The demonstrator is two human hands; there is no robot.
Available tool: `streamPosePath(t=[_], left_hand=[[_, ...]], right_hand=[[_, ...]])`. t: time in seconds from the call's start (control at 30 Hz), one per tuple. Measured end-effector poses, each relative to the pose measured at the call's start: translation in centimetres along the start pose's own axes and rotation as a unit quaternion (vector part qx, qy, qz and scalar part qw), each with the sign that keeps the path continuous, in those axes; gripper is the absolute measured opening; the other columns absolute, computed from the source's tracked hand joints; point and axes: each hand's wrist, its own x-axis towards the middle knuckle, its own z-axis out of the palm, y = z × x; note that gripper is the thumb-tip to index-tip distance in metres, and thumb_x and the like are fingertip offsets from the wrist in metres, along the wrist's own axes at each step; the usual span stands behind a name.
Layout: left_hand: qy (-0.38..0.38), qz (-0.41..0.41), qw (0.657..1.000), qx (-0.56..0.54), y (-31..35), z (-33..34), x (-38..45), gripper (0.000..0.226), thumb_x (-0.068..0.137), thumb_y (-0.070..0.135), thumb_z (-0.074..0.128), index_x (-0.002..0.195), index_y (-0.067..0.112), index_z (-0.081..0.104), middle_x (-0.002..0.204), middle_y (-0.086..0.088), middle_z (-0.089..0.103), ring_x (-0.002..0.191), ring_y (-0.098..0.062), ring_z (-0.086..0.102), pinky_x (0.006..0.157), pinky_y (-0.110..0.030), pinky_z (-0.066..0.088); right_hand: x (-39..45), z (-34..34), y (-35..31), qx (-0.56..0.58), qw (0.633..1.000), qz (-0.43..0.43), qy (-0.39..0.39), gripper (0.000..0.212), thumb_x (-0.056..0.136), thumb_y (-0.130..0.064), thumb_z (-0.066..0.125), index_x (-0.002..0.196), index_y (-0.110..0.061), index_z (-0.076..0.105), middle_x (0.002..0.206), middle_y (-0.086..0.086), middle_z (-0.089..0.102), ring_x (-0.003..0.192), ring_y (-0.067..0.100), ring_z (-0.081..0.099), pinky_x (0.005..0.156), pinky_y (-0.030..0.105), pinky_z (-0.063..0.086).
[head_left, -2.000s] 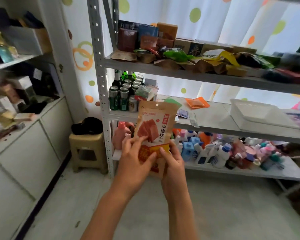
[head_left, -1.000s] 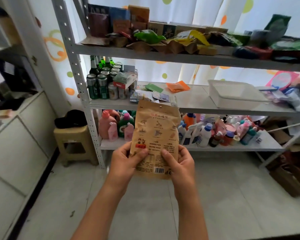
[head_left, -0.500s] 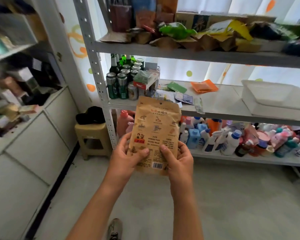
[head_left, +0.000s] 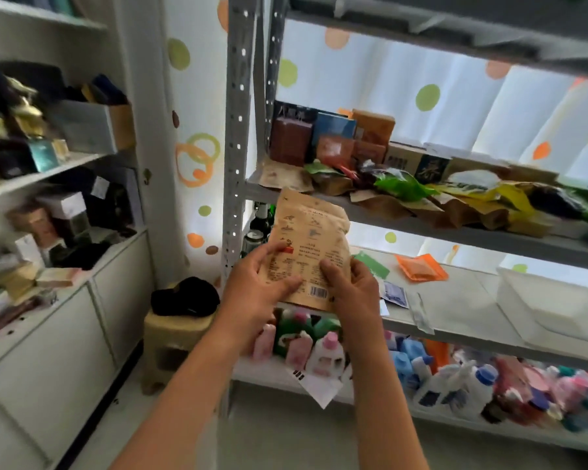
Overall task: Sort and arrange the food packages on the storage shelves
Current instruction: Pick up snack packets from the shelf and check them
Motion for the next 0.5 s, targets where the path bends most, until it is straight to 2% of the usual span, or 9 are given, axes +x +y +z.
streamPosePath(t=[0.07, 0.17, 0.33, 0.43, 0.5], left_hand=[[0.010, 0.004, 1.000, -0.021, 1.0, -1.2, 2.9, 0.055, 0.076, 0.001, 0.080, 0.125, 0.022, 0.064, 0.118, 0.003, 0.066, 0.101, -0.010, 0.068, 0.079, -0.028, 0.061], [0.018, 0.017, 1.000, -0.014, 2.1, -2.4, 6.8, 0.056, 0.077, 0.000, 0.079, 0.126, 0.021, 0.063, 0.121, -0.001, 0.065, 0.106, -0.014, 0.067, 0.085, -0.031, 0.060], [0.037, 0.040, 0.999, -0.003, 3.0, -3.0, 12.0, 0.062, 0.078, 0.002, 0.079, 0.134, 0.021, 0.059, 0.125, 0.000, 0.063, 0.109, -0.016, 0.065, 0.082, -0.026, 0.060], [0.057, 0.060, 0.996, 0.017, 3.5, -2.5, 15.1, 0.068, 0.077, 0.002, 0.080, 0.138, 0.019, 0.057, 0.126, -0.001, 0.064, 0.112, -0.017, 0.065, 0.091, -0.033, 0.058], [0.074, 0.072, 0.994, 0.028, 3.9, -2.2, 17.1, 0.069, 0.077, 0.001, 0.080, 0.139, 0.018, 0.056, 0.126, -0.001, 0.064, 0.112, -0.016, 0.064, 0.093, -0.034, 0.057]], right_hand=[[2.5, 1.9, -1.0, -0.042, 0.999, -0.012, -0.002, 0.024, 0.094, -0.024, 0.069, 0.114, -0.012, 0.062, 0.097, 0.002, 0.074, 0.077, 0.009, 0.075, 0.059, 0.020, 0.057], [6.2, 3.8, -2.1, -0.103, 0.994, -0.044, -0.008, 0.021, 0.096, -0.024, 0.068, 0.110, -0.009, 0.064, 0.090, -0.001, 0.073, 0.069, 0.004, 0.073, 0.055, 0.017, 0.054], [12.1, 5.3, -3.6, -0.168, 0.984, -0.057, -0.028, 0.025, 0.094, -0.032, 0.069, 0.108, -0.011, 0.067, 0.093, 0.003, 0.076, 0.076, 0.013, 0.075, 0.062, 0.027, 0.058], [16.1, 5.6, -4.6, -0.221, 0.972, -0.057, -0.047, 0.029, 0.093, -0.039, 0.069, 0.108, -0.015, 0.065, 0.096, 0.001, 0.075, 0.083, 0.017, 0.074, 0.074, 0.036, 0.063], [18.7, 5.3, -5.4, -0.267, 0.958, -0.088, -0.046, 0.029, 0.093, -0.042, 0.068, 0.108, -0.016, 0.065, 0.094, -0.001, 0.073, 0.084, 0.016, 0.071, 0.075, 0.037, 0.061]])
